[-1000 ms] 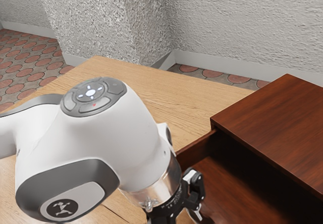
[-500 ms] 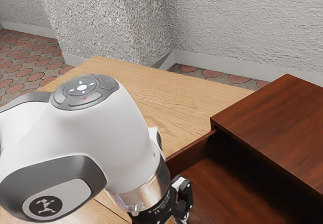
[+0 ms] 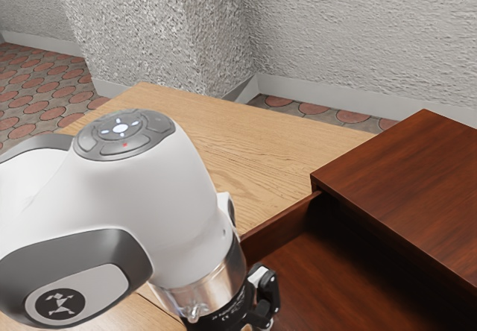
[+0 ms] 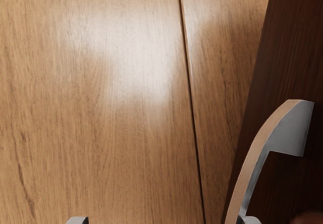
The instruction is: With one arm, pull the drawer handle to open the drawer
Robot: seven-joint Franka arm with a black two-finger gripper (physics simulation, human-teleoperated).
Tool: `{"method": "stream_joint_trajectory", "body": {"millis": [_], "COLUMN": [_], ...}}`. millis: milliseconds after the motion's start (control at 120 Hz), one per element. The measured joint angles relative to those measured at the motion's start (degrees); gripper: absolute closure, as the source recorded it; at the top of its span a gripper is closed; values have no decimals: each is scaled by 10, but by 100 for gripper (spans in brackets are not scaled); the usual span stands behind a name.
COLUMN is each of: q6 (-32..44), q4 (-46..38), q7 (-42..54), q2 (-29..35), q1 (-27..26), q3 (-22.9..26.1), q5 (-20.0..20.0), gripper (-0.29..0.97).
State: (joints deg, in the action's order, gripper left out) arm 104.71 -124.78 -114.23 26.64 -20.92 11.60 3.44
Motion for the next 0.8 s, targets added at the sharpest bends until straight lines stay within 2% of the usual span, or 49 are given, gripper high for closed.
{"method": "stream_joint_trajectory", "body": {"millis": [800], "q6": [-57], "q4": [38], "q7": [0], "q2": [17], "q1": [-2], "q3": [4], "q5": [-2], "gripper": [34]}}
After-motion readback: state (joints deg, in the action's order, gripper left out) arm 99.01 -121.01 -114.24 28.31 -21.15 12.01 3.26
